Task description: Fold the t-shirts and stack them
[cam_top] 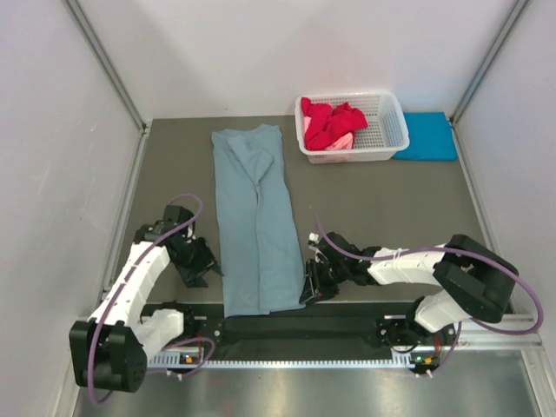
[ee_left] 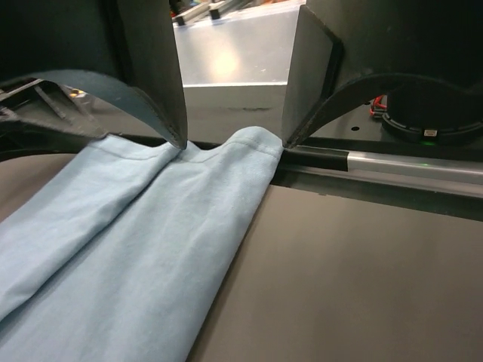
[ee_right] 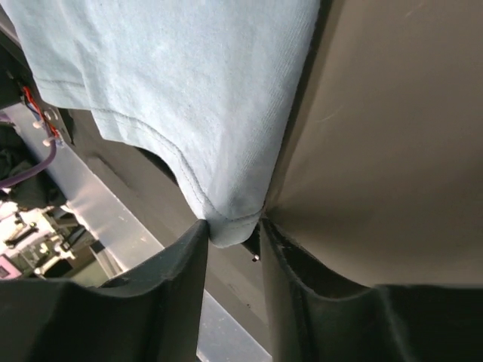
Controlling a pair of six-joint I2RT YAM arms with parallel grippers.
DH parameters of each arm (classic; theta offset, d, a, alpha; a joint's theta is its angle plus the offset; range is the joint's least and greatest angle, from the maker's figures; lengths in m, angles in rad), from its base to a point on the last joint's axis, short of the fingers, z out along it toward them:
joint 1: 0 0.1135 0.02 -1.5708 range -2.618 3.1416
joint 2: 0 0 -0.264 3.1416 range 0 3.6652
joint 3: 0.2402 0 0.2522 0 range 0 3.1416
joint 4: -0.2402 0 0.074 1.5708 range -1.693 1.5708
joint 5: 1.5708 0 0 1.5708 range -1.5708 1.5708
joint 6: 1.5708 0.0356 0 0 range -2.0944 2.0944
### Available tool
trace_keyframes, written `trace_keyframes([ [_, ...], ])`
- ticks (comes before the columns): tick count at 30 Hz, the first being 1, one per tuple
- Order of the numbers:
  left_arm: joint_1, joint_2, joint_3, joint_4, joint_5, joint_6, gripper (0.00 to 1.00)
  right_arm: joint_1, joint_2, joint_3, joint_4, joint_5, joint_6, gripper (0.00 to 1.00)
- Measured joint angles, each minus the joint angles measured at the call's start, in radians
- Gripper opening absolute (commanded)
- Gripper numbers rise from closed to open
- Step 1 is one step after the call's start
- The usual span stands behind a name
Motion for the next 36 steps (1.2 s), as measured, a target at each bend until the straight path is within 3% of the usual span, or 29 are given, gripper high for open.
trace_keyframes([
  [3,-0.059,0.029,0.0,0.0,-0.031,-0.011,0.59,0.0,0.0,0.0,0.0,0.016,0.0,0.13],
  [6,-0.115,0.1,-0.001,0.001,-0.058,-0.035,0.58,0.0,0.0,0.0,0.0,0.026,0.002,0.08],
  [9,-0.154,0.144,-0.008,0.002,-0.087,-0.063,0.55,0.0,-0.005,0.0,0.0,0.031,0.002,0.07],
  [10,-0.161,0.143,-0.012,0.002,-0.098,-0.077,0.5,0.0,-0.008,0.0,0.0,0.032,0.002,0.07],
  [16,-0.183,0.053,-0.078,0.023,-0.092,-0.157,0.41,0.0,-0.015,-0.003,0.009,0.036,0.012,0.06],
  [25,-0.337,0.018,-0.137,0.031,-0.108,-0.271,0.5,-0.002,-0.015,-0.011,0.037,0.037,0.027,0.04],
  [30,-0.429,0.06,-0.137,0.042,-0.143,-0.346,0.43,-0.004,-0.015,-0.022,0.048,0.038,0.028,0.03],
  [36,-0.457,0.031,-0.2,0.121,-0.126,-0.423,0.5,-0.007,-0.015,-0.023,0.05,0.039,0.028,0.02],
])
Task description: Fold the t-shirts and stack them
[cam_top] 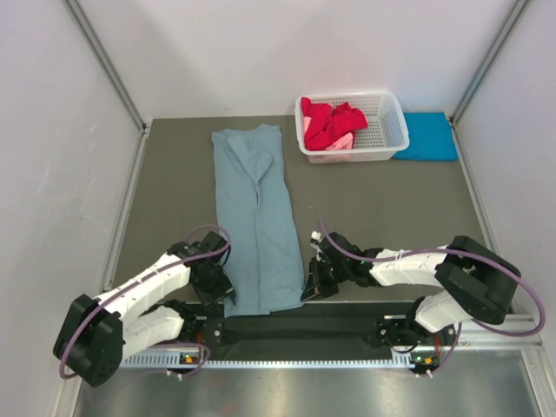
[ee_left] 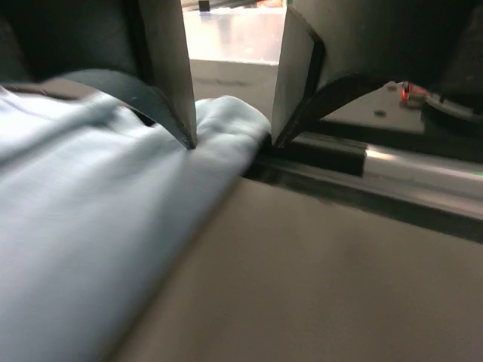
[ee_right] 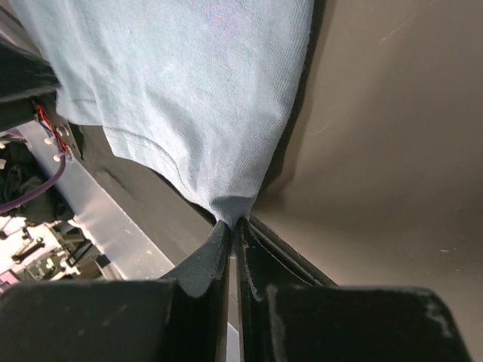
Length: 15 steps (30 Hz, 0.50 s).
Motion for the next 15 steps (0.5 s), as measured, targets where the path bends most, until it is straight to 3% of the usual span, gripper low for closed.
trace_keyframes([
  [8,-0.005,-0.08,-0.108,0.084,0.013,-0.06,0.5,-0.008,-0.014,-0.019,0.004,0.001,0.008,0.0],
  [11,-0.005,-0.095,-0.118,0.089,0.015,-0.081,0.43,-0.011,-0.023,-0.026,0.006,0.0,0.008,0.0],
  [15,-0.006,-0.096,-0.121,0.101,0.018,-0.102,0.24,-0.014,-0.028,-0.032,0.006,0.0,0.008,0.0],
])
